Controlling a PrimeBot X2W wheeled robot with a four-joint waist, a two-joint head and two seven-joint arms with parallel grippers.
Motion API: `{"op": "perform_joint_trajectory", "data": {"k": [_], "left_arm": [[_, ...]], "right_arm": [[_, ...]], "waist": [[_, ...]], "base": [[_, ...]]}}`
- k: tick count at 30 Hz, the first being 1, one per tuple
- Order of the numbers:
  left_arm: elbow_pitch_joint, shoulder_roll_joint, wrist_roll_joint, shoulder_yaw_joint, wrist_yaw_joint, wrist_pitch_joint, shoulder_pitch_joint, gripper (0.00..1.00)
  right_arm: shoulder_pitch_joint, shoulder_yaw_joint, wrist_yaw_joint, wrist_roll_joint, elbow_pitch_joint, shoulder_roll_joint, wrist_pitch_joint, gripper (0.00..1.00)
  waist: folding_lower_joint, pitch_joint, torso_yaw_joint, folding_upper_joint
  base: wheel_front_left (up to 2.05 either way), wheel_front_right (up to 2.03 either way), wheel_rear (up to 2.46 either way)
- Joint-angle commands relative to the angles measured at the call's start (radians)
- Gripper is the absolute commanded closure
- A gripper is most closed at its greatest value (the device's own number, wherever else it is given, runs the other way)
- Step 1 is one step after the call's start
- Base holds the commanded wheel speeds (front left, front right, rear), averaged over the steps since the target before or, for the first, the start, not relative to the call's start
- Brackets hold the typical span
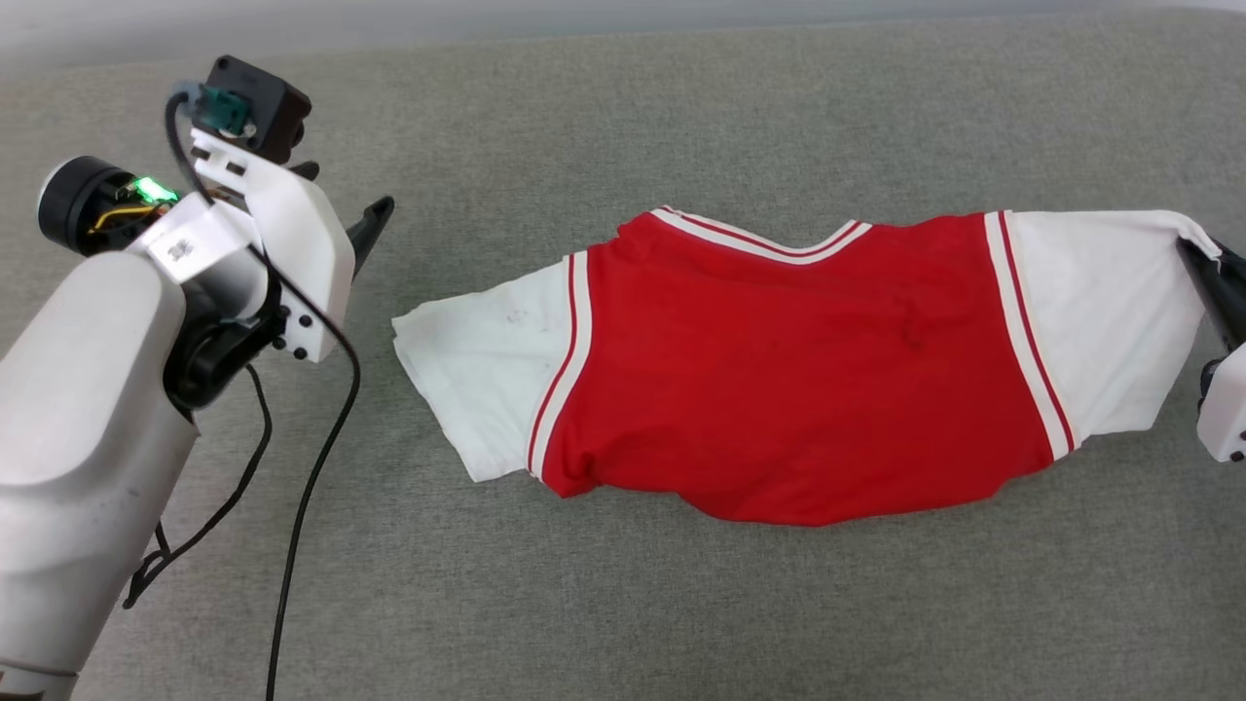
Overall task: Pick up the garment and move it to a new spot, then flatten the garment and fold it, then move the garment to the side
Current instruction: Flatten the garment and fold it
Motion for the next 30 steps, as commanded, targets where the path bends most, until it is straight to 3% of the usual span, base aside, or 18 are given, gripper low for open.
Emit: {"op": "perform_joint_trajectory", "data": {"k": [1,7,21,22,23,24,30], "left_arm": [[0.009,0.003,-0.018,-0.013,-0.004,0.032,-0.014,0.0],[0.033,0.019,-0.102,-0.104,-0.006,0.179,-0.057,0.0],[0.095,0.075,-0.211,-0.325,-0.006,0.292,-0.058,0.0],[0.094,0.082,-0.229,-0.365,-0.007,0.309,-0.047,0.22],[0.092,0.086,-0.24,-0.378,-0.007,0.31,-0.046,0.81],[0.09,0.088,-0.252,-0.391,-0.007,0.314,-0.046,1.0],[0.084,0.107,-0.277,-0.402,-0.006,0.246,-0.066,1.0]], "right_arm": [[0.02,-0.011,-0.001,-0.008,-0.023,0.013,0.008,1.0],[0.062,-0.063,-0.001,-0.058,-0.153,0.053,0.064,1.0],[0.107,-0.1,-0.001,-0.092,-0.262,0.102,0.128,1.0],[0.113,-0.101,-0.001,-0.095,-0.265,0.105,0.131,1.0],[0.114,-0.101,-0.001,-0.096,-0.265,0.107,0.133,1.0],[0.113,-0.102,-0.001,-0.096,-0.266,0.108,0.134,1.0],[0.108,-0.104,-0.001,-0.1,-0.263,0.113,0.126,1.0]], "waist": [[-0.0001,0.009,-0.008,-0.0001],[-0.0001,0.044,-0.032,-0.0001],[-0.0001,0.099,-0.066,-0.0001],[-0.0001,0.099,-0.065,-0.0001],[-0.0001,0.099,-0.065,-0.0001],[-0.0001,0.098,-0.064,-0.0001],[-0.0001,0.075,-0.055,-0.0001]], "base": [[0.0,0.0,0.0],[0.0,0.0,0.0],[0.0,0.0,0.0],[0.0,0.0,0.0],[0.0,0.0,0.0],[0.0,0.0,0.0],[0.0,0.0,0.0]]}}
